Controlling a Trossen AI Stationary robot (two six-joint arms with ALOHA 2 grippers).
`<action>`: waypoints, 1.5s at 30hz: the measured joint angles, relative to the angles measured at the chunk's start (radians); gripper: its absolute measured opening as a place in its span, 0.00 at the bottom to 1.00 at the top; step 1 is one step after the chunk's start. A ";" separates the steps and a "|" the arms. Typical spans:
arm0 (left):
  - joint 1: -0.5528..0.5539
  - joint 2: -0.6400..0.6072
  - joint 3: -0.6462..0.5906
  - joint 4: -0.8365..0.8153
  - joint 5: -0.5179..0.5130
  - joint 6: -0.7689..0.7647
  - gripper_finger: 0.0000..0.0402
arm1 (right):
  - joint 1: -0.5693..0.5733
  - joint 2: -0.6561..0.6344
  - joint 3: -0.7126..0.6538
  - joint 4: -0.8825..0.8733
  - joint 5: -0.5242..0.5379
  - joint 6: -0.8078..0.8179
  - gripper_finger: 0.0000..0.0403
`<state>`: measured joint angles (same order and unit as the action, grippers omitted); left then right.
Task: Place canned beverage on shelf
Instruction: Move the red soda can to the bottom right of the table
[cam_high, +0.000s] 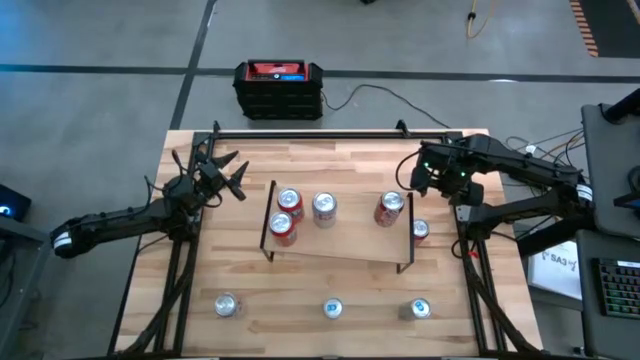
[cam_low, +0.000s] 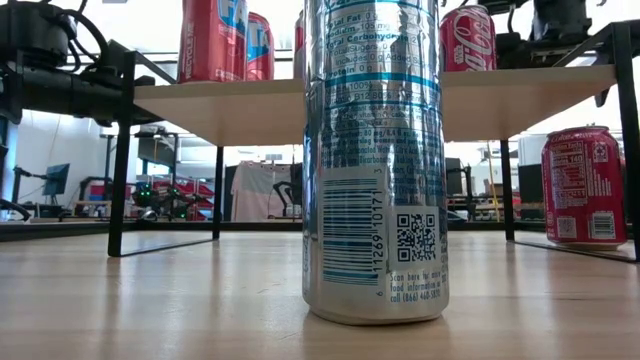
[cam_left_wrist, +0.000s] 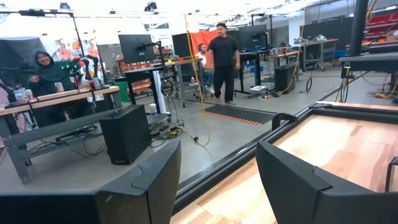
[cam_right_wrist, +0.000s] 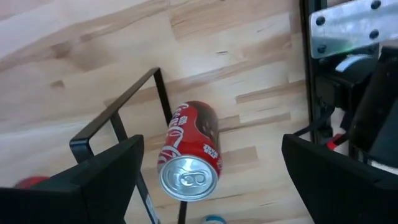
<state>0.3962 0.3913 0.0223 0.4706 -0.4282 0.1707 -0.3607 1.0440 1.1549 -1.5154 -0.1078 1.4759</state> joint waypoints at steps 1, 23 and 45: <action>0.000 0.000 0.000 0.000 0.000 0.000 0.49 | 0.000 -0.002 0.000 0.000 0.000 -0.016 0.91; 0.000 0.000 0.000 0.000 0.000 0.000 0.49 | 0.001 0.018 0.000 -0.037 -0.049 -0.140 0.91; 0.000 0.000 0.000 0.000 0.000 0.000 0.49 | 0.000 0.010 -0.128 -0.031 -0.187 -0.494 0.91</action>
<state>0.3963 0.3916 0.0221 0.4706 -0.4279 0.1707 -0.3603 1.0539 1.0268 -1.5459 -0.2949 0.9818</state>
